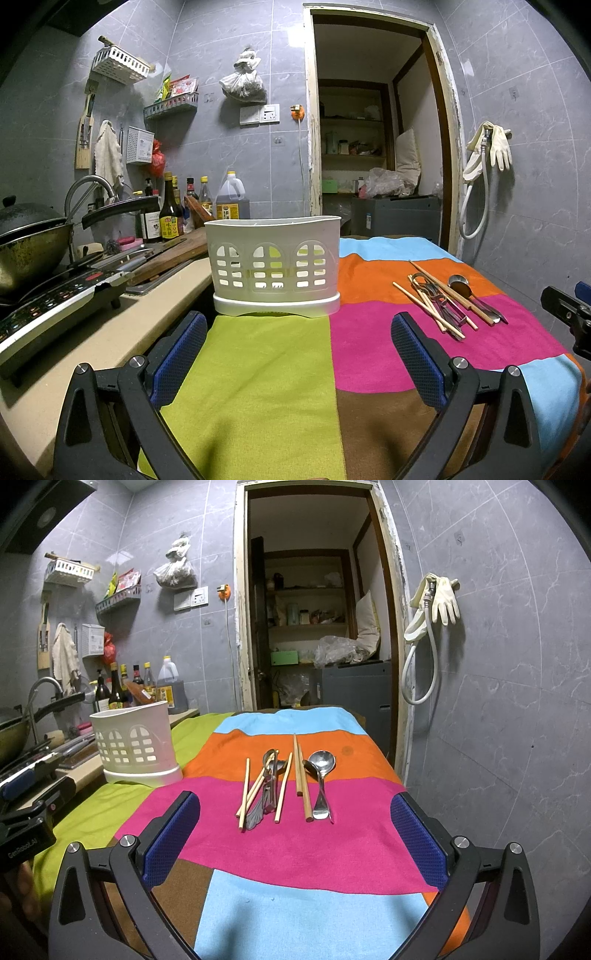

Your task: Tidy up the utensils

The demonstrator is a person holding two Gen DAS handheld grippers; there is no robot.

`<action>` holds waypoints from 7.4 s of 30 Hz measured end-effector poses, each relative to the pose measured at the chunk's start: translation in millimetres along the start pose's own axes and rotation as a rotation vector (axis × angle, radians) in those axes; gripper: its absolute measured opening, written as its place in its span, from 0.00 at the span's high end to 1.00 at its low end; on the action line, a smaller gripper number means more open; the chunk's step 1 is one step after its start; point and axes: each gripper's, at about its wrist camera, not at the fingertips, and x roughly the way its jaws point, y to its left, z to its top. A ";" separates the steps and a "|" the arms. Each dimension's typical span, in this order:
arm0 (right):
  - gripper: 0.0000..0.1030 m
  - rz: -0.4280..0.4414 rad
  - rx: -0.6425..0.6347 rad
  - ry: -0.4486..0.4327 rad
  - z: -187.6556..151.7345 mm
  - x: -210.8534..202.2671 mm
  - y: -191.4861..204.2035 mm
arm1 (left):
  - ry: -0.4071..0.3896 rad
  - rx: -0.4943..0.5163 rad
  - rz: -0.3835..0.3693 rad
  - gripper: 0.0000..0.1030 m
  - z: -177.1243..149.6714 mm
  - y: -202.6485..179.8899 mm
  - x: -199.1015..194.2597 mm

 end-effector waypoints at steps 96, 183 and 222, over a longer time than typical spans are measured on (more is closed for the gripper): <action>0.51 0.171 -0.227 0.588 35.4 237.2 -53.4 | 0.772 -0.035 -0.515 0.76 42.9 -97.8 279.8; 0.62 0.375 -0.067 -0.332 165.9 176.6 180.6 | -0.278 -0.354 0.012 0.98 181.4 179.7 193.1; 0.48 0.435 -0.094 -0.100 103.2 199.8 175.3 | -0.012 -0.370 -0.052 0.87 106.1 145.3 196.2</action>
